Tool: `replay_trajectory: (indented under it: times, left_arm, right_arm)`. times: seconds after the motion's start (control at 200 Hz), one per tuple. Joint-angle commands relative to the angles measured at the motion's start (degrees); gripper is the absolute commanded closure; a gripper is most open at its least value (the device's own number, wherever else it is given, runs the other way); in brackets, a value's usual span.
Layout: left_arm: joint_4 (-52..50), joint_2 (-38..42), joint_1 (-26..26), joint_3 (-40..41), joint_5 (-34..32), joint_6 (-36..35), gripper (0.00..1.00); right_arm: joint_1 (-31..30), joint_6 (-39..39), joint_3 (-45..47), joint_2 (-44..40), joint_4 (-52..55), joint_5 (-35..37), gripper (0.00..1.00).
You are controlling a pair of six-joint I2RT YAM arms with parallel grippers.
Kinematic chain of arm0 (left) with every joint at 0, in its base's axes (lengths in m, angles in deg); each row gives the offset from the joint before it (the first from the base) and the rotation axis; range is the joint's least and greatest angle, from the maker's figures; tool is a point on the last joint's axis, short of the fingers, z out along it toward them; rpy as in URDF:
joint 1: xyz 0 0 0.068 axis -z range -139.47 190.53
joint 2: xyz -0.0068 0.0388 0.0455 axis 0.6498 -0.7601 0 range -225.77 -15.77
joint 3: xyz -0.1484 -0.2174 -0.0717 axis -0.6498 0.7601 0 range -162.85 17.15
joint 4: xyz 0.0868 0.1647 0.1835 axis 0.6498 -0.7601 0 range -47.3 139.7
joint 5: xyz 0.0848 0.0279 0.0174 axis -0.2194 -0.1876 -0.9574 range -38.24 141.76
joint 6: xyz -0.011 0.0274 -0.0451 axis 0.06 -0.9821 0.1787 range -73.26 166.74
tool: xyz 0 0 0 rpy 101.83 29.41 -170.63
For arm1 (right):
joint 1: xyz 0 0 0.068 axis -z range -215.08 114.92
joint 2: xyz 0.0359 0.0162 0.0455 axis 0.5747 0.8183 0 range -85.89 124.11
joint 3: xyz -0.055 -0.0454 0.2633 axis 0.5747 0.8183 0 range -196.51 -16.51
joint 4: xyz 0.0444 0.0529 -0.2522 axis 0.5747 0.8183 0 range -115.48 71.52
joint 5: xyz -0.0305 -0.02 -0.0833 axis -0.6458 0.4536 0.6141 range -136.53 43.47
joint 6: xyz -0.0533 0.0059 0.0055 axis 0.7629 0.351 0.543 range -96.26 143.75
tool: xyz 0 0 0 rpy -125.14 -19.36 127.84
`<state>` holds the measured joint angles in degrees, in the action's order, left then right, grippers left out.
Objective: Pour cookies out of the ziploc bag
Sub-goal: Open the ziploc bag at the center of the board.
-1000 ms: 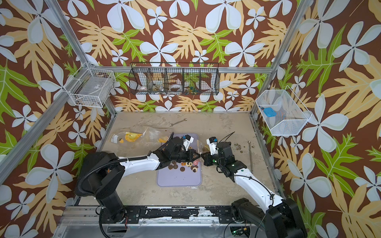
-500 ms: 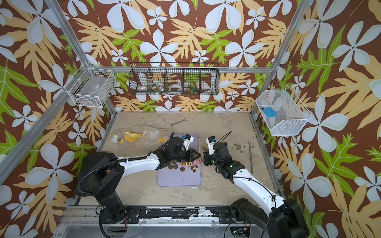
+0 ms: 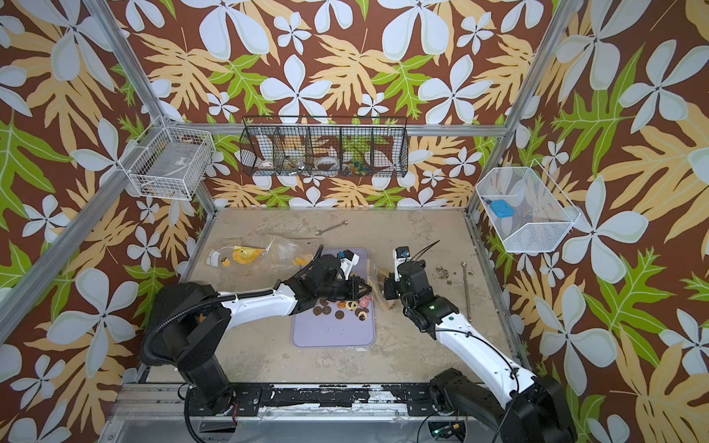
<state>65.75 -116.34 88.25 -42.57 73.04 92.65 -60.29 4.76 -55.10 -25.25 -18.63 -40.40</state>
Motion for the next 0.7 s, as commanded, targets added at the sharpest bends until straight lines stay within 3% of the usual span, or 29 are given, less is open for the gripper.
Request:
replay_trajectory:
  times: [0.0, 0.18, 0.245, 0.335, 0.45, 0.691]
  left_arm:
    - [-0.5, 0.64, -0.29, 0.08, 0.08, -0.62, 1.0]
    - [-0.41, 0.34, -0.28, -0.39, 0.43, -0.98, 1.0]
    - [-0.49, -0.06, -0.26, -0.82, 0.74, -1.17, 1.0]
    - [-0.88, -0.45, -0.26, -1.44, 1.02, -1.57, 1.0]
    - [-1.61, -0.67, -0.27, -2.21, 1.05, -2.14, 1.0]
    - [-1.86, -0.96, -0.27, -2.77, 1.38, -2.3, 1.0]
  right_arm:
    - [1.52, -0.78, -0.71, -0.25, 1.06, 1.15, 1.0]
    - [2.74, -0.32, -2.44, 1.56, 2.58, -13.69, 1.0]
    - [2.75, -0.5, -2.85, 2.52, 4.43, -17.91, 0.81]
    - [2.77, -0.62, -2.12, 1.81, 5.74, -22.1, 0.68]
    - [2.78, -0.36, -1.44, 1.0, 6.98, -25.81, 0.57]
    - [2.74, -0.09, -0.9, 0.66, 7.55, -25.85, 0.53]
